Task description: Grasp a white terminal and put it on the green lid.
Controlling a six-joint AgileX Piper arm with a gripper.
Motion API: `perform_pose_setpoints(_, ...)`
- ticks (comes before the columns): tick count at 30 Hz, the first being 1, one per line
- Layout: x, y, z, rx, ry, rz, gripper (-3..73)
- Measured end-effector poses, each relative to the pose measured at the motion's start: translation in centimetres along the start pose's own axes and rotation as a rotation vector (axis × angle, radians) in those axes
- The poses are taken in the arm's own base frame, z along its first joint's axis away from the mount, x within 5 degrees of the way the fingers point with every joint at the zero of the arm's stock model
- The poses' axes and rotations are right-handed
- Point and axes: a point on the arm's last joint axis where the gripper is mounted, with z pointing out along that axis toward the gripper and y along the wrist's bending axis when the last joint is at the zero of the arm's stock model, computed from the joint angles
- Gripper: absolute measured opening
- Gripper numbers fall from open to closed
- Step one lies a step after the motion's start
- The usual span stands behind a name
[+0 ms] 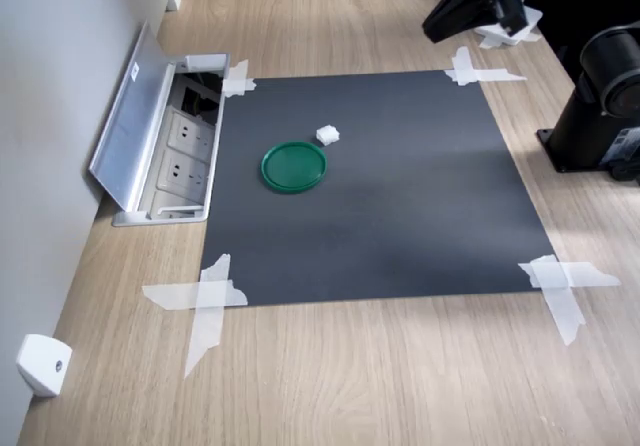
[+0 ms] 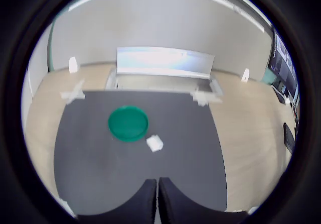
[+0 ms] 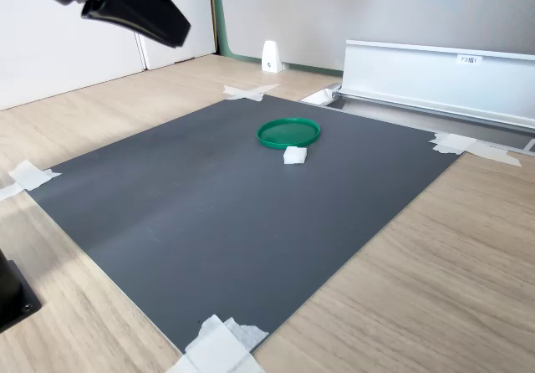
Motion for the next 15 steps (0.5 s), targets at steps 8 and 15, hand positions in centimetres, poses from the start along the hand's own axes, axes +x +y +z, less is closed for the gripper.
perform_pose_setpoints(8, -4.0, -0.4, 2.6, -0.011, 0.168, -0.045, -0.8)
perform_pose_setpoints(15, -6.1, -0.3, 7.1, -0.067, 0.383, -0.144, 4.1)
